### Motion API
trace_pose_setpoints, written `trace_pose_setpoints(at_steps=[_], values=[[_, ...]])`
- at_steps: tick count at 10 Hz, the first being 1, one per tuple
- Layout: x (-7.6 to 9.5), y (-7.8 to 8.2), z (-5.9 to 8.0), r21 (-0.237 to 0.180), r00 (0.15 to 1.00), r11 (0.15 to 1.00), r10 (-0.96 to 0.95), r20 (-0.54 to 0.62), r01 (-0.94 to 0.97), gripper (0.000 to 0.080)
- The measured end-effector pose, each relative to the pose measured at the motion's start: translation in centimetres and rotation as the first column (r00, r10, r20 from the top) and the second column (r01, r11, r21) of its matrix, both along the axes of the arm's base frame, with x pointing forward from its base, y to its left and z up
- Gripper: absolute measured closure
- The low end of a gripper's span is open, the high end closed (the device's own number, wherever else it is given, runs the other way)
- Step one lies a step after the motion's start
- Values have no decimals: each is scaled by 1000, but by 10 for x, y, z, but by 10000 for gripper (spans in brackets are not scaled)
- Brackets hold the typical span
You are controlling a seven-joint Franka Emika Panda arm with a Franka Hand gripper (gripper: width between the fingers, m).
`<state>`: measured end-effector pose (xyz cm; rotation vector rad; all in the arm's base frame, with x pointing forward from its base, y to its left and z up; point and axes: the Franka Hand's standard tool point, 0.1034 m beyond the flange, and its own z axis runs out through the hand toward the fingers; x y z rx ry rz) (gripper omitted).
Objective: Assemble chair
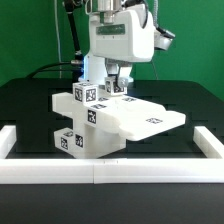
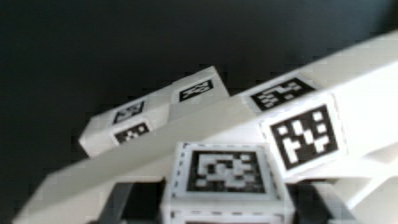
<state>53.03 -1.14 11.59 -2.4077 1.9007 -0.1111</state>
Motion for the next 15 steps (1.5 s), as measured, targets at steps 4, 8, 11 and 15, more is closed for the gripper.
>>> trace_pose_setpoints(at_steps=[4,8,11,15], values=[[1,2,0,35,968,968,-249,-4,249,512],[2,6,1,19,999,999,-49,-5,50,178],[2,6,1,-18,954,954,300,0,-300,151],[3,2,1,-63,778,777,628,-6,-627,150]])
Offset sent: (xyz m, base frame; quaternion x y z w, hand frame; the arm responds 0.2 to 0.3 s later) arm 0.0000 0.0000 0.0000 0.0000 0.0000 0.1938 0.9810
